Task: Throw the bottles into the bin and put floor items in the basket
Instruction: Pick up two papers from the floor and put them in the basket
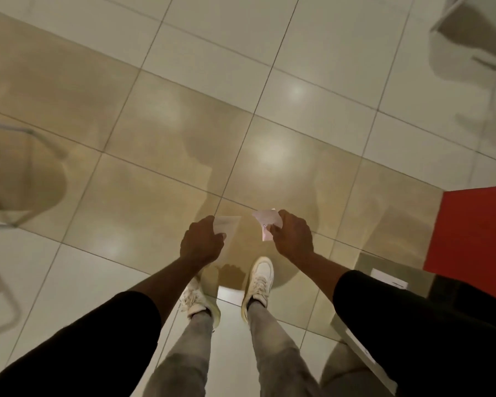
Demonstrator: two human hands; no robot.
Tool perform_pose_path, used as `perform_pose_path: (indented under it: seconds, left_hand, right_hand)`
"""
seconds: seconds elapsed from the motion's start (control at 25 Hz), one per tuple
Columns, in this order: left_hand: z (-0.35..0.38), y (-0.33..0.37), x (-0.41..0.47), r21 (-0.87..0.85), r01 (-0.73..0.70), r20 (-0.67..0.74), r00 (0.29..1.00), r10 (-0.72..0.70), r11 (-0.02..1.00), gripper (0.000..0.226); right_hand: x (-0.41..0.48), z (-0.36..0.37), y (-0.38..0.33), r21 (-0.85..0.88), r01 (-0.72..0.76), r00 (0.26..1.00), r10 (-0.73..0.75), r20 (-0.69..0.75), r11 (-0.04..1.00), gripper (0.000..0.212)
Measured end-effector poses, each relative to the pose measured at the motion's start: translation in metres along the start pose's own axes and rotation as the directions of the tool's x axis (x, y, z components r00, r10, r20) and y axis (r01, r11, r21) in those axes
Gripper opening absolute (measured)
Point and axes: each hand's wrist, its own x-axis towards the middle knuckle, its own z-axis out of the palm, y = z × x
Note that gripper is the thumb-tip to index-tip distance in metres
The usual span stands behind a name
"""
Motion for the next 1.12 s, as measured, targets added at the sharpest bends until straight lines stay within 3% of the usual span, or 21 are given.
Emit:
perform_pose_path:
  seconds: [0.2, 0.4, 0.6, 0.88, 1.12]
  left_hand:
    - [-0.017, 0.039, -0.072, -0.021, -0.027, 0.004, 1.0, 0.027, 0.999, 0.039]
    - [-0.023, 0.077, -0.128, -0.064, -0.063, 0.01, 0.998, 0.064, 0.996, 0.042]
    - [-0.033, 0.114, -0.167, -0.063, -0.153, 0.041, 0.987, 0.156, 0.986, 0.038]
    - [-0.044, 0.167, -0.212, 0.105, -0.41, 0.118, 0.91, 0.398, 0.906, 0.04]
    - [-0.035, 0.194, -0.266, 0.157, -0.561, 0.225, 0.821, 0.524, 0.813, 0.052]
  right_hand:
    - [-0.065, -0.057, 0.005, 0.051, -0.099, 0.994, 0.101, -0.035, 0.994, 0.022]
    - [-0.129, -0.094, 0.026, 0.117, -0.219, 0.97, 0.229, -0.081, 0.969, 0.036]
    - [-0.188, -0.125, 0.047, 0.252, -0.315, 0.917, 0.362, -0.168, 0.915, 0.039]
    - [-0.28, -0.146, 0.055, 0.467, -0.367, 0.776, 0.542, -0.324, 0.805, 0.036]
    - [-0.374, -0.128, 0.062, 0.668, -0.385, 0.596, 0.724, -0.347, 0.637, 0.034]
